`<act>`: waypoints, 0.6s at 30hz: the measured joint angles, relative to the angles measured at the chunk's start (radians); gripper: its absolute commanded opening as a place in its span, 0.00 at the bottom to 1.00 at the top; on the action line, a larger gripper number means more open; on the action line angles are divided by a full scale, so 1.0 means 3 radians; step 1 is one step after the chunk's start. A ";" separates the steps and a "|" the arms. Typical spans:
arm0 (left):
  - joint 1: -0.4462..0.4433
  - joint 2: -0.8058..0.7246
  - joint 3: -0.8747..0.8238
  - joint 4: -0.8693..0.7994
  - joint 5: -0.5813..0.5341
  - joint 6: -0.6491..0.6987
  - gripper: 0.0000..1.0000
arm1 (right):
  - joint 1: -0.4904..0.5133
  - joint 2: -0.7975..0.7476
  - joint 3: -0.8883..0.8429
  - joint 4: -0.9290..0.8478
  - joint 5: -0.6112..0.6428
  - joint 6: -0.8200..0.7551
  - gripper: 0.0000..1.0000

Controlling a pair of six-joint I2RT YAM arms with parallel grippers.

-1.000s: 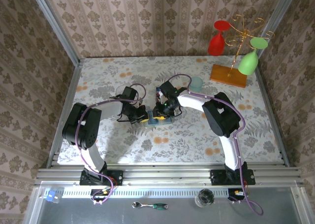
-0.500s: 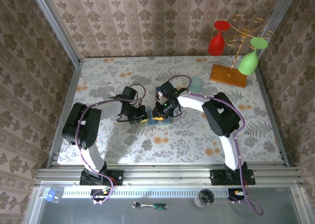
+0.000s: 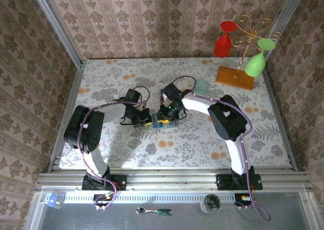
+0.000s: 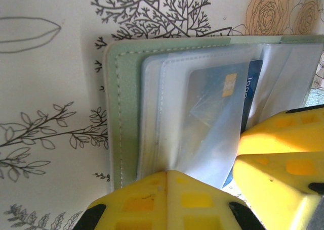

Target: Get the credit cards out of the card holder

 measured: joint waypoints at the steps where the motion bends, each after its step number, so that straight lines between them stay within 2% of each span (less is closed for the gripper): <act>1: 0.0000 0.0000 0.0000 0.0000 0.0001 0.0000 0.00 | 0.0000 0.0000 0.0014 -0.0014 0.0031 -0.0013 0.27; 18: 0.0015 -0.0001 0.0062 -0.0075 0.0013 0.0003 0.00 | -0.0008 -0.0055 0.0015 0.0011 0.0081 -0.0022 0.27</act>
